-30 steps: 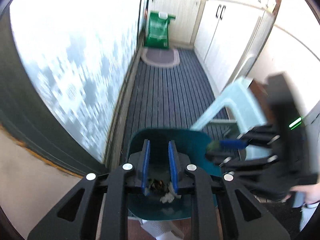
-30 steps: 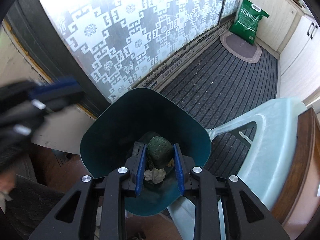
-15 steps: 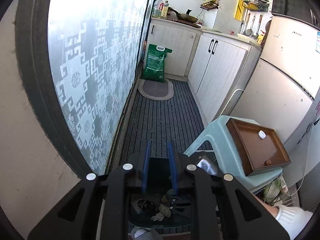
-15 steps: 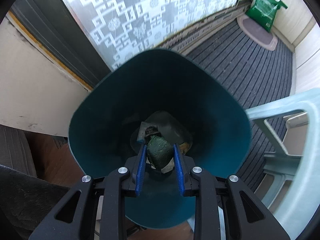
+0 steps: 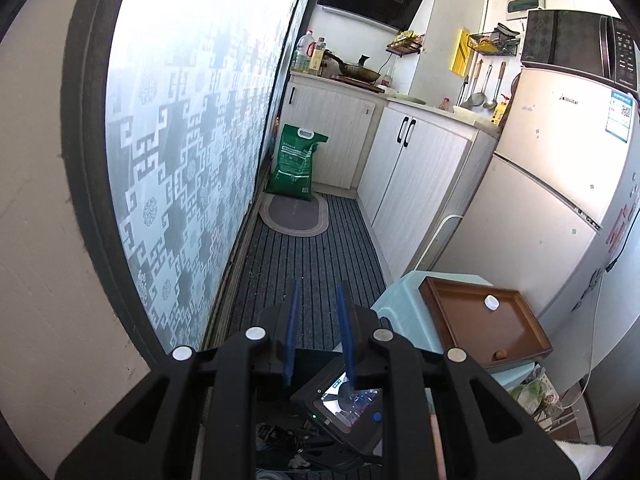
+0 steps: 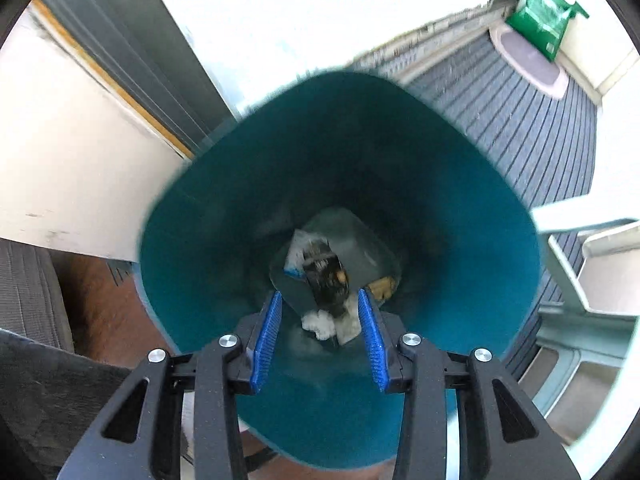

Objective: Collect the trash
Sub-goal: 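Move both grippers back over the wooden tray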

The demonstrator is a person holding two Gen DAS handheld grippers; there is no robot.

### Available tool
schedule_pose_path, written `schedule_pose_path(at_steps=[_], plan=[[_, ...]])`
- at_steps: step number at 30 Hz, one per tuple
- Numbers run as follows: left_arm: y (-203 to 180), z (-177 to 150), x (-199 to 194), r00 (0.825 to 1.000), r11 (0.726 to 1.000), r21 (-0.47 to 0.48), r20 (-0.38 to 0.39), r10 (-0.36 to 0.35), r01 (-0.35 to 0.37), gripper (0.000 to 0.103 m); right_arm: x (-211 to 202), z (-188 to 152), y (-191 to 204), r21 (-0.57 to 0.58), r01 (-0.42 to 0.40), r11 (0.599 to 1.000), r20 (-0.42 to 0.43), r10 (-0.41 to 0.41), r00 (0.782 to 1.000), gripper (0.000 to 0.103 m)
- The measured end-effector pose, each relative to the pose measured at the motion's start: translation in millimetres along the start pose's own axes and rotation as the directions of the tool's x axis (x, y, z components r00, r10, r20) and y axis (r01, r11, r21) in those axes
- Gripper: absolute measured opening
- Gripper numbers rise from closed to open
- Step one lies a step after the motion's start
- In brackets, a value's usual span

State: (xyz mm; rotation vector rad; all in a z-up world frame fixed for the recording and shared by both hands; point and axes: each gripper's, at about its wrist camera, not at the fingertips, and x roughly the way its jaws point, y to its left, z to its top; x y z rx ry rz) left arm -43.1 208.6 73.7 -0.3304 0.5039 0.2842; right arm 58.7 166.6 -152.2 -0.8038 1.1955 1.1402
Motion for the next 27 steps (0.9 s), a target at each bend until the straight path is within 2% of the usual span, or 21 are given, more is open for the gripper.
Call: schedule_pose_path(at_steps=[6, 12, 17, 21, 27], plan=[[-10, 12, -11, 0.999, 1.0, -0.016, 0.045, -0.024, 0.025, 0.028, -80, 4, 3, -0.006, -0.022, 1.0, 0.177, 0.022, 0.984, 0.04], [-32, 19, -12, 0.997, 0.999, -0.001, 0.064, -0.052, 0.052, 0.032, -137, -10, -29, 0.069, -0.012, 0.998, 0.285, -0.008, 0.958, 0.04], [-55, 22, -3, 0.995, 0.997, 0.015, 0.062, -0.079, 0.078, 0.035, -173, -34, -58, 0.133, 0.002, 0.991, 0.347, -0.049, 0.937, 0.04], [-71, 24, 8, 0.994, 0.995, 0.023, 0.051, -0.098, 0.097, 0.036, -202, -57, -86, 0.205, 0.039, 0.978, 0.383, -0.117, 0.916, 0.04], [-100, 20, 28, 0.991, 0.99, 0.054, 0.014, -0.131, 0.13, 0.036, -221, -95, -140, 0.346, 0.098, 0.933, 0.346, -0.224, 0.911, 0.045]])
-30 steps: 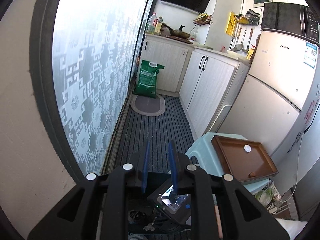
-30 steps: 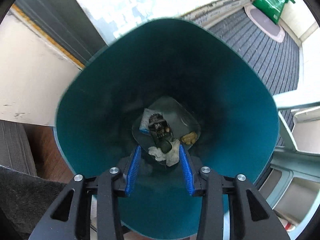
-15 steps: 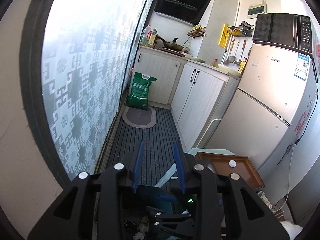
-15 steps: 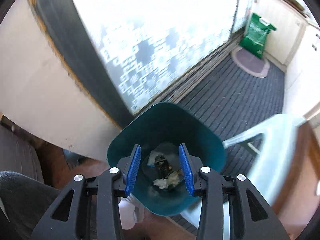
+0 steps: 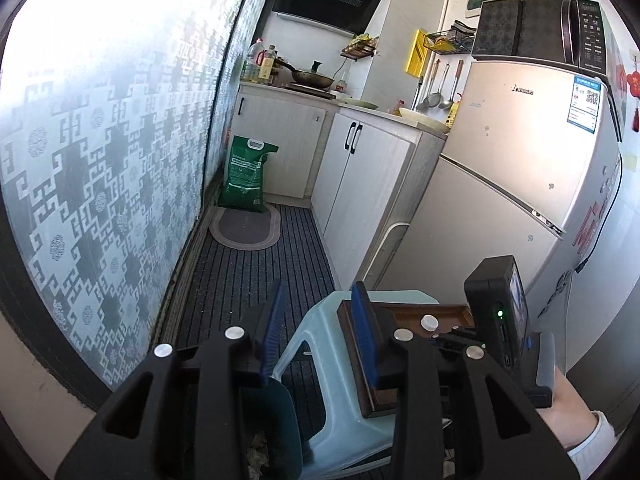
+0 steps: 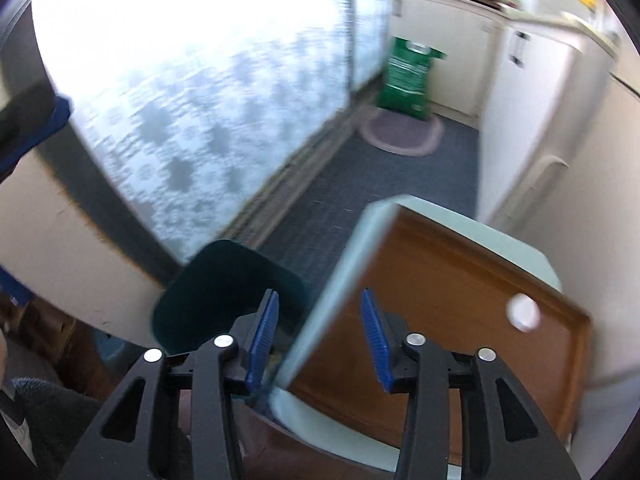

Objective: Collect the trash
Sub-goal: 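Move both grippers back over the wooden tray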

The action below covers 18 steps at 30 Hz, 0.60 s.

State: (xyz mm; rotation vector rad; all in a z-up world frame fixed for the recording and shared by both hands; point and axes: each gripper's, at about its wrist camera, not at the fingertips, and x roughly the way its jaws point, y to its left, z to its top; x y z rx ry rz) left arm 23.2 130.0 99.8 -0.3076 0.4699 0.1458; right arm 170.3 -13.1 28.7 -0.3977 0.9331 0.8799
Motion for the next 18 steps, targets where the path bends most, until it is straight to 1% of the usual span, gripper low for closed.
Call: schedule_pose_path(at_steps=[3, 6, 9, 10, 11, 13, 15, 18], plan=[[-11, -1, 10, 1.0, 1.0, 0.015, -0.021, -0.014, 0.014, 0.037, -3, -10, -25, 0.061, 0.027, 0.998, -0.028, -0.025, 0.999, 0.045], [-24, -4, 18, 0.999, 0.999, 0.035, -0.036, -0.026, 0.027, 0.039, -1, -19, -33, 0.081, 0.052, 0.995, -0.064, -0.047, 0.997, 0.052], [-34, -4, 24, 0.998, 0.998, 0.044, -0.042, -0.04, 0.042, 0.039, 3, -27, -43, 0.127, 0.073, 0.989, -0.101, -0.06, 0.993, 0.055], [-37, -4, 27, 0.998, 0.998, 0.044, -0.045, -0.049, 0.051, 0.039, 3, -29, -47, 0.144, 0.078, 0.986, -0.114, -0.062, 0.992, 0.06], [-40, -4, 29, 0.997, 0.997, 0.044, -0.048, -0.056, 0.058, 0.04, 3, -31, -51, 0.164, 0.078, 0.983, -0.123, -0.058, 0.991, 0.061], [-45, -4, 32, 0.997, 0.997, 0.046, -0.051, -0.064, 0.066, 0.04, 3, -36, -59, 0.218, 0.053, 0.975, -0.144, -0.022, 0.989, 0.067], [-49, -4, 37, 0.996, 0.996, 0.046, -0.057, -0.073, 0.076, 0.04, 3, -38, -58, 0.233, 0.063, 0.97, -0.151, -0.028, 0.988, 0.068], [-54, -5, 42, 0.995, 0.995, 0.044, -0.064, -0.082, 0.085, 0.04, 3, -45, -61, 0.257, 0.103, 0.961, -0.183, -0.057, 0.982, 0.068]])
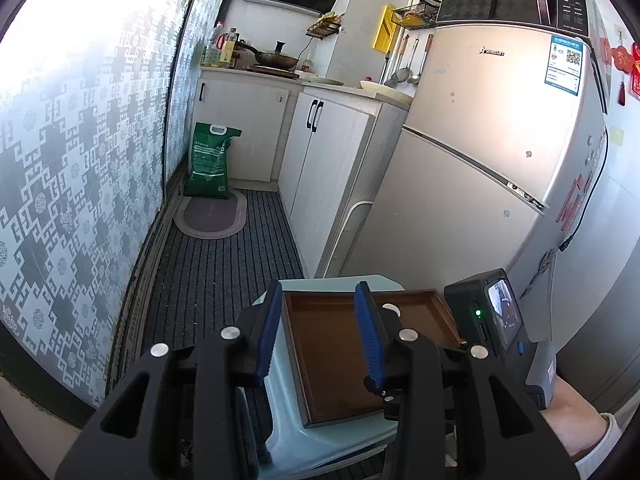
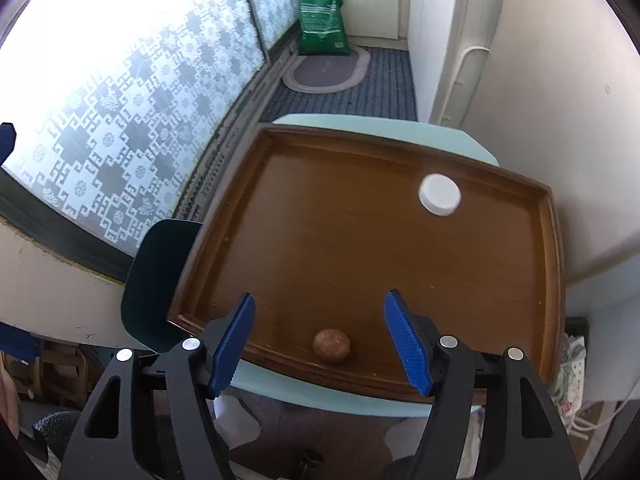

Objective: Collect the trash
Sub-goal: 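Move both grippers back over the wooden tray, then grasp the brown walnut with the right gripper while the left gripper grasps the white bottle cap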

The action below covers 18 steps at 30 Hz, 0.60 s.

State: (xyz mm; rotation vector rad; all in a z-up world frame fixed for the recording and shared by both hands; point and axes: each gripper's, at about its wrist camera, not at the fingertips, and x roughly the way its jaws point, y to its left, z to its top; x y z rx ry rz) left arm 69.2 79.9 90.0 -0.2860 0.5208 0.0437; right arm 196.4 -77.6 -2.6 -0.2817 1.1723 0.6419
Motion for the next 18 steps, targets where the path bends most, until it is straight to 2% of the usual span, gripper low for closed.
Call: schedule_pose_path(at_steps=[3, 4, 14, 18], plan=[[-5, 0, 2, 1.0, 1.0, 0.002, -0.003, -0.009, 0.009, 0.04, 3, -4, -4, 0.016, 0.01, 1.0, 0.0, -0.01, 1.0, 0.066], [-6, 0, 2, 1.0, 1.0, 0.003, -0.003, -0.011, 0.011, 0.04, 4, -5, -5, 0.018, 0.01, 1.0, -0.004, -0.01, 1.0, 0.061], [-13, 2, 9, 1.0, 1.0, 0.007, -0.004, -0.015, 0.015, 0.043, 14, -12, 4, -0.028, 0.06, 0.998, -0.003, -0.06, 0.998, 0.043], [-14, 3, 12, 1.0, 1.0, 0.005, -0.007, -0.01, 0.01, 0.045, 11, -14, -1, -0.038, 0.058, 0.998, 0.003, -0.058, 0.998, 0.032]])
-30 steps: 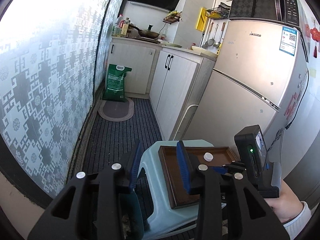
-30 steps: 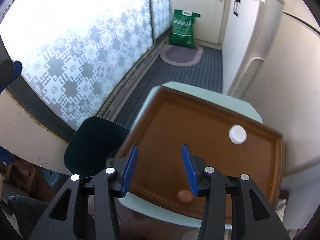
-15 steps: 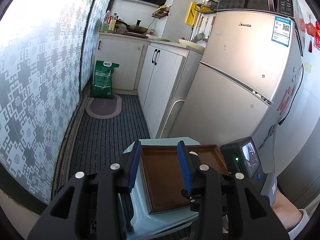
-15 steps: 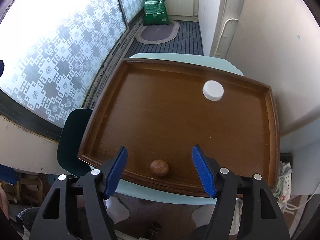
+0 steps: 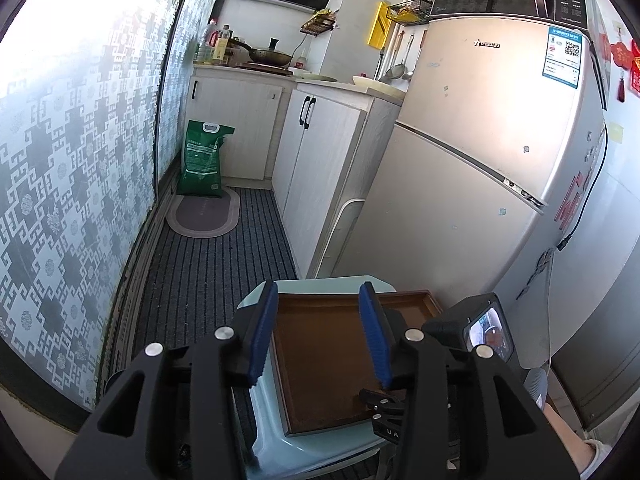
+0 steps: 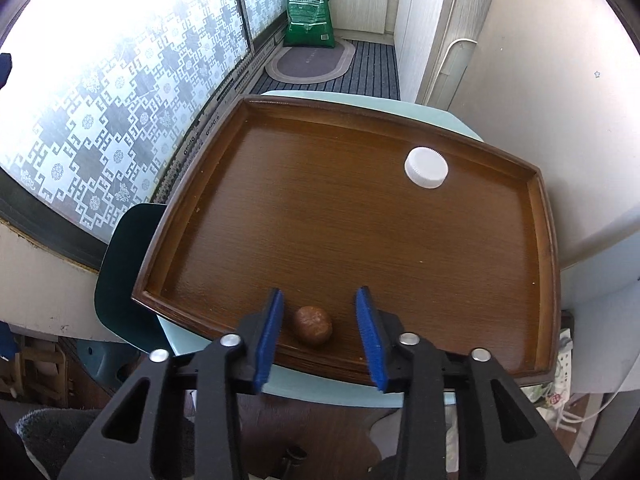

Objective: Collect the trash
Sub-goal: 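Grasp the brown walnut with the right gripper while the left gripper grasps the white bottle cap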

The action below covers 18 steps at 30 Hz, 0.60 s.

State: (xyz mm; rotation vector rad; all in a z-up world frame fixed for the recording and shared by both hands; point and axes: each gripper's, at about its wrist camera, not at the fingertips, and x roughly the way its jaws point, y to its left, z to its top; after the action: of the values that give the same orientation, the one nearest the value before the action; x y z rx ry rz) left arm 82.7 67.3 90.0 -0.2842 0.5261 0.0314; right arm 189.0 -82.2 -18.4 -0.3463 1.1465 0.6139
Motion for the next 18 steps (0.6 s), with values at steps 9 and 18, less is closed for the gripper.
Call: schedule_pose_path(at_steps=[9, 18], plan=[[-11, -3, 27, 0.999, 1.0, -0.009, -0.037, 0.012, -0.013, 0.049, -4, -9, -9, -0.036, -0.002, 0.999, 0.019, 0.003, 1.0, 0.02], [-28, -7, 67, 0.994, 0.999, 0.012, -0.105, 0.031, -0.03, 0.059, -7, -17, -44, -0.01, 0.018, 1.0, 0.059, -0.017, 0.998, 0.02]])
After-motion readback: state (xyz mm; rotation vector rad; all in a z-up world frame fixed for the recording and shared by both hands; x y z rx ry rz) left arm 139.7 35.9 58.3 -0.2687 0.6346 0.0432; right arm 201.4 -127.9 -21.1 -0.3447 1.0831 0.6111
